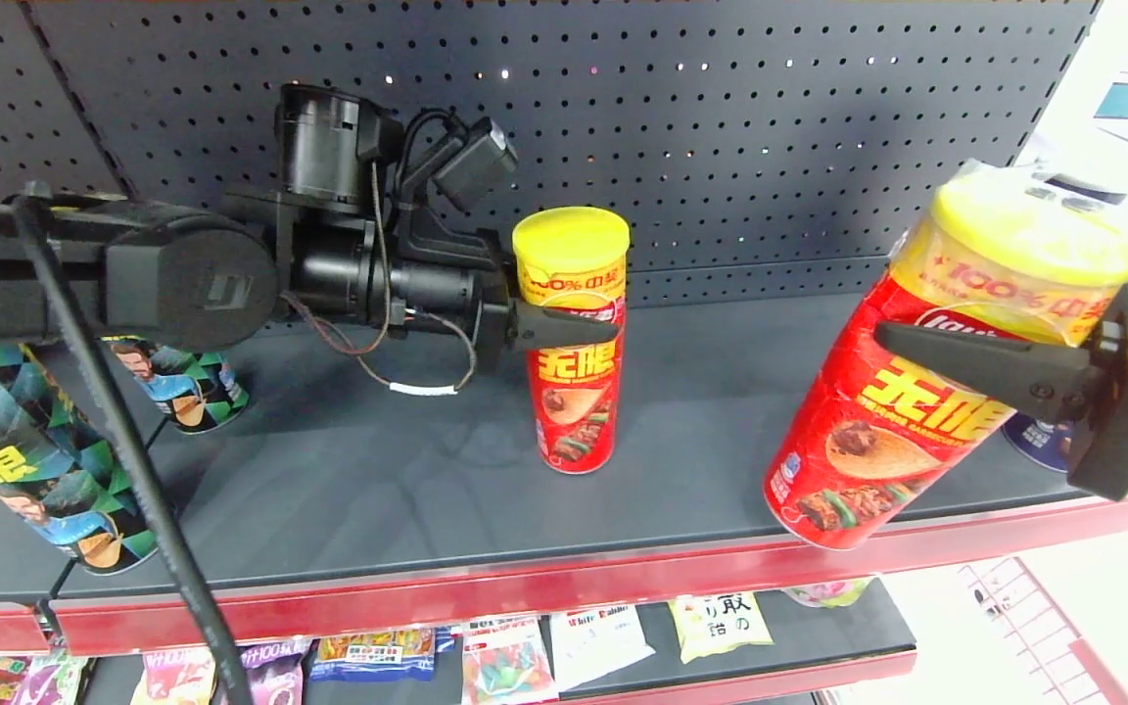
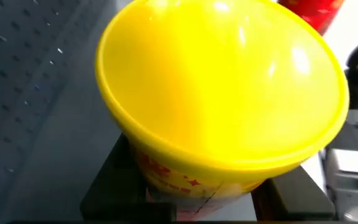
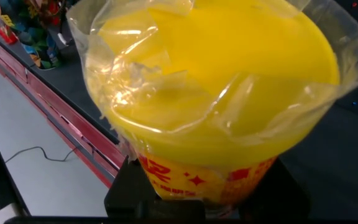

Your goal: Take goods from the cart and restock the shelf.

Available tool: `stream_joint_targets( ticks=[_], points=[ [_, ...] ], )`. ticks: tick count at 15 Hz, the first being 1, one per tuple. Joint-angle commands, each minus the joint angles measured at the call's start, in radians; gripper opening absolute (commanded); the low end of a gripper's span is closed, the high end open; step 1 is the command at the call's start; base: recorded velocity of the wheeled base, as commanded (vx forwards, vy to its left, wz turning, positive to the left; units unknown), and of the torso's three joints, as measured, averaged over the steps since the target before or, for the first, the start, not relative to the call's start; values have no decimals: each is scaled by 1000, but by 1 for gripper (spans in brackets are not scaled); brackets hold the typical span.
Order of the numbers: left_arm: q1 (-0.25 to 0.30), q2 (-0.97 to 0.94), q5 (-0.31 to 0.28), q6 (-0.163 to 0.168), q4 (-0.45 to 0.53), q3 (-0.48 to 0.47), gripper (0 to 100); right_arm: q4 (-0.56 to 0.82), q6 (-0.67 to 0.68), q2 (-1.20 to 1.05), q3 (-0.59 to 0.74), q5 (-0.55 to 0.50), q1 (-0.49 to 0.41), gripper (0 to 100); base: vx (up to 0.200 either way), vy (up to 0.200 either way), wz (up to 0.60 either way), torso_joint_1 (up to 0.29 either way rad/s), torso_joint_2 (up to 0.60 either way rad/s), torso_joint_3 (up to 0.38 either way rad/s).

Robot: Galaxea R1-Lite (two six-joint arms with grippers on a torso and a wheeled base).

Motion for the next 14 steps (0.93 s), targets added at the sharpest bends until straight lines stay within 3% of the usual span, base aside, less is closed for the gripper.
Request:
stream_joint_targets(
  ticks=[1,6,11,14],
  points=[
    [-26,-74,5,0,-1,79,0,-1,-1,3,3,1,0,0,0,0,0,0,0,0],
    [-47,-123,46,1,-6,177,0,-1,-1,3,3,1,0,0,0,0,0,0,0,0],
    [-67,-162,51,0,-6,249,0,-1,-1,2,1,1,0,0,0,0,0,0,0,0],
    [-67,-176,59,-9,-6,251,0,-1,-1,2,1,1,2,0,0,0,0,0,0,0]
  ],
)
